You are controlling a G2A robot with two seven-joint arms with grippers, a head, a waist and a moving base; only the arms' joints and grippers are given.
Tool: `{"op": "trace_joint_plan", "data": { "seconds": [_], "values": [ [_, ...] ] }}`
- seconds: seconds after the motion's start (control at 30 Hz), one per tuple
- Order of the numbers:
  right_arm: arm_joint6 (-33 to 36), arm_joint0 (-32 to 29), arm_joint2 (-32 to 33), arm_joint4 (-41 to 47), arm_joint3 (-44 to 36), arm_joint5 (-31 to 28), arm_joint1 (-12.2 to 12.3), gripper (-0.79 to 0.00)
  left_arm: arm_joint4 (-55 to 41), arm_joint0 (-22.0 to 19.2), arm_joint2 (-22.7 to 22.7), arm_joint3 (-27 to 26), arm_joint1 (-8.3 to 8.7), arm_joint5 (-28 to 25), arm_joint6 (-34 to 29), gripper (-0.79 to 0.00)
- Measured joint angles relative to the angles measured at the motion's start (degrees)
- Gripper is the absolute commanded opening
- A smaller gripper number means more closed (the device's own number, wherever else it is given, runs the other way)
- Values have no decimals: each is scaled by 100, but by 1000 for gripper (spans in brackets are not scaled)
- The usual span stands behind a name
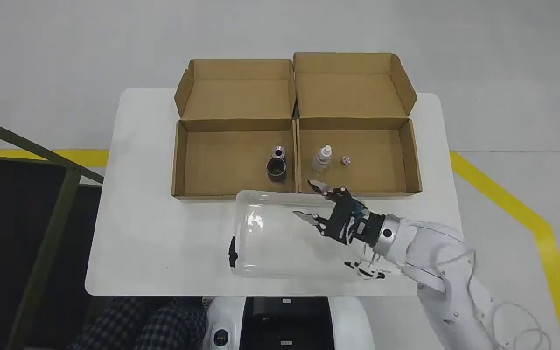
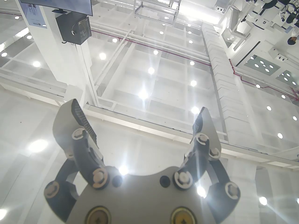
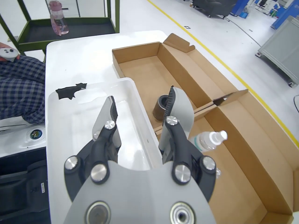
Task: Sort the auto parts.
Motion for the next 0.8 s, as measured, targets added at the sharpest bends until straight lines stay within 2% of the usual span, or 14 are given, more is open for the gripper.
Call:
{"op": "trace_joint_plan", "data": {
  "seconds": [0.1, 0.23, 0.3, 0.33, 0.47, 0.53, 0.8],
  "values": [
    [-456, -190, 415, 46, 101, 68, 41, -363, 0, 0, 0, 0, 0, 0, 0, 0],
    [-1011, -476, 993, 43, 223, 172, 92, -299, 0, 0, 0, 0, 0, 0, 0, 0],
    [-1297, -668, 1303, -13, 243, 247, 117, -252, 0, 0, 0, 0, 0, 0, 0, 0],
    [-1422, -755, 1428, -28, 251, 274, 126, -185, 0, 0, 0, 0, 0, 0, 0, 0],
    [-1909, -1142, 1866, -147, 306, 401, 155, -86, 0, 0, 0, 0, 0, 0, 0, 0],
    [-2153, -1341, 2013, -235, 365, 470, 163, 0, 0, 0, 0, 0, 0, 0, 0, 0],
    [-2827, -1819, 2337, -300, 817, 810, 171, 0, 0, 0, 0, 0, 0, 0, 0, 0]
  ]
}}
